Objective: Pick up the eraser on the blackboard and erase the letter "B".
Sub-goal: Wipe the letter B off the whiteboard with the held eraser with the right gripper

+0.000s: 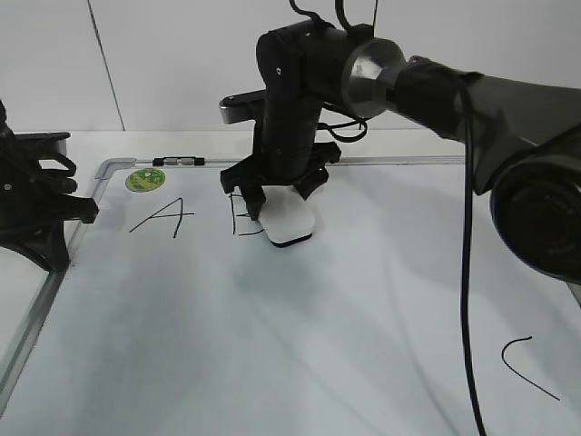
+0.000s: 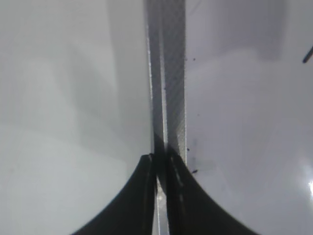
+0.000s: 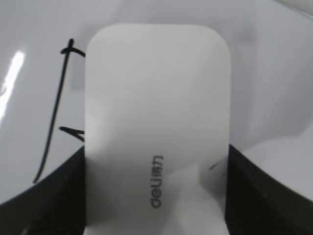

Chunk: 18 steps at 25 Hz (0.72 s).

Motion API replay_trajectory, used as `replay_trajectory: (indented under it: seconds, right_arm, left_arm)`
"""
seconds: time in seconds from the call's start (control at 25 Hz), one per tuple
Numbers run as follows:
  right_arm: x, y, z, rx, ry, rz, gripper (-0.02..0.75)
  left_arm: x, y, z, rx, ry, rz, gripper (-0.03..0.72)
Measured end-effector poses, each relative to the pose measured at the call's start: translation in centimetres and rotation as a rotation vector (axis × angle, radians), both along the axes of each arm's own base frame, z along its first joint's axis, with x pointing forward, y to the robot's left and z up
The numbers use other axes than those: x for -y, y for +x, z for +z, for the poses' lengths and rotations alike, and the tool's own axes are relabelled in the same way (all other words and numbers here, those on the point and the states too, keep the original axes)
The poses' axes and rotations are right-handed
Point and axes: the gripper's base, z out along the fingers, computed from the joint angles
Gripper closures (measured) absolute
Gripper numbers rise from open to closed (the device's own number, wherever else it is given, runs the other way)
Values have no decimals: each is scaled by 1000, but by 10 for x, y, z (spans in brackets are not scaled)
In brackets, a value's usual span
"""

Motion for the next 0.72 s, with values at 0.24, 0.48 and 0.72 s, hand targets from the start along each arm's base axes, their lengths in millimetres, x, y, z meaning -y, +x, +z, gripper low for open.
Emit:
replay_trajectory:
  seconds: [0.24,0.48,0.72]
  right_arm:
    - [-4,-3,0,-37,53,-7,185]
    - [-16,-12,0,-59,72,13,185]
    - [-30,-22,0,-58,66,47,185]
  left_arm:
    - [0,0,0,0,0,0,663]
    - [0,0,0,0,0,0,663]
    - [0,0,0,0,0,0,663]
